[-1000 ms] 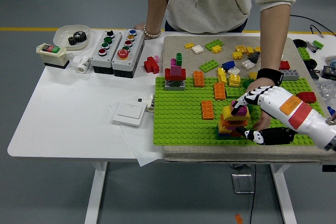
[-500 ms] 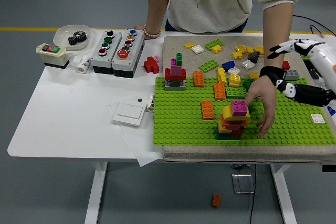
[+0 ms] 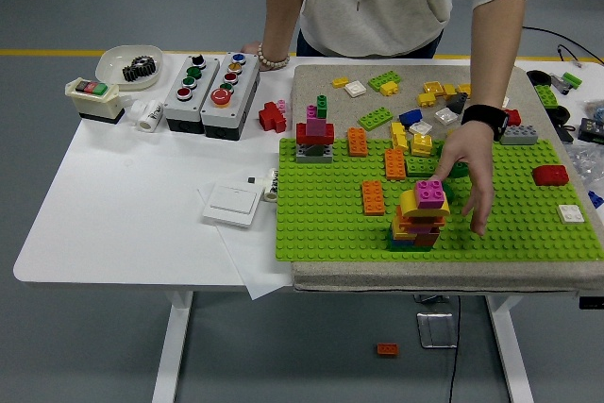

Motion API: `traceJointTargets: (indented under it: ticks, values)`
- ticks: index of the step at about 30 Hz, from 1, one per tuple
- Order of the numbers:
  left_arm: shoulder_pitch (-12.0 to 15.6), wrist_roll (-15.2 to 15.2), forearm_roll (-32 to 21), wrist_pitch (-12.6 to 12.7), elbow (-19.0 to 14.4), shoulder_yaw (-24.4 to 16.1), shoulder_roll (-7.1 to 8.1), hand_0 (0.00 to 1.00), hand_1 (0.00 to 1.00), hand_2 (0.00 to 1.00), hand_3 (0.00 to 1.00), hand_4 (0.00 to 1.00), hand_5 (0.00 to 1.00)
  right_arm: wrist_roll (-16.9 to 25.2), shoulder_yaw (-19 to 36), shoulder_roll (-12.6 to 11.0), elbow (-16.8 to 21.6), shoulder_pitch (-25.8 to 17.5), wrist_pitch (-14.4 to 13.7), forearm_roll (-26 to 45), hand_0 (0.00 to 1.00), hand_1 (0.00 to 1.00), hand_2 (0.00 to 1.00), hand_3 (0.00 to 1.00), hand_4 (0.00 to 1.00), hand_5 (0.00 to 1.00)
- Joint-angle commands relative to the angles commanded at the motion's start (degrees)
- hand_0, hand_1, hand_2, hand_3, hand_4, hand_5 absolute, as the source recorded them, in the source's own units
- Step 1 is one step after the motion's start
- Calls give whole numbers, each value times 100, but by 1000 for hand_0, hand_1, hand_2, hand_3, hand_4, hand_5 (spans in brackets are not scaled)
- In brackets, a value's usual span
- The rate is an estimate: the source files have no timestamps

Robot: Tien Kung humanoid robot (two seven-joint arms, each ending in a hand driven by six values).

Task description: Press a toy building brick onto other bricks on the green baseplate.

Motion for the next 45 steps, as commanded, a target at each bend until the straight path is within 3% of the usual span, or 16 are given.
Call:
traceJointTargets:
  ticks: [2,3,8,9,17,26,27,32,33,38,39,44,45]
  values:
    - [-3,1,0,4,3,-1,0,810,769,735,586,639,649,-240,45,-17,-47,-3,221,447,794,763,813,842,910,520]
    - [-4,0,-4,7,3,2,0,811,770,735,586,636,645,-282,49,-25,-64,-3,262,670,877,821,877,919,998,712]
    - [-16,-19,-51,40,9,41,10,811,770,735,586,636,645,-443,60,-77,-245,15,581,1862,877,821,877,919,998,712]
    - [-18,-21,-55,43,11,44,12,815,770,736,586,640,649,-437,61,-78,-262,20,598,2066,912,834,891,942,998,797]
    - [-52,-24,-46,63,22,32,14,815,772,736,586,641,651,-317,-17,-103,-391,125,766,2473,920,834,897,955,998,833]
    - [-64,-38,-94,87,20,62,20,817,771,737,586,643,654,-81,-77,-145,-420,159,688,2914,882,810,888,951,998,845]
    - [-67,-39,-96,89,20,63,20,817,772,737,586,643,656,-70,-89,-150,-421,159,643,2954,731,718,820,917,998,784]
    - [-82,-41,-101,98,21,65,16,817,772,737,586,643,656,-88,-101,-162,-435,187,462,3107,731,718,820,917,998,784]
    - [-86,-40,-98,100,22,62,14,816,772,735,586,643,658,-74,-104,-165,-440,198,394,3173,314,502,647,758,987,594]
    - [-100,-44,-117,112,24,69,7,816,772,735,586,643,658,64,-57,-176,-467,238,102,3507,314,502,647,758,987,594]
    - [-100,-45,-120,114,24,70,7,816,772,735,586,643,658,76,-52,-177,-470,240,73,3535,107,143,198,173,763,388]
    - [-115,-48,-112,128,25,66,4,816,772,735,586,643,658,21,21,-182,-549,278,-158,3728,107,143,198,173,763,388]
    - [-125,-52,-120,133,22,73,3,817,774,734,585,643,658,-33,15,-188,-565,297,-232,3728,2,7,66,71,711,521]
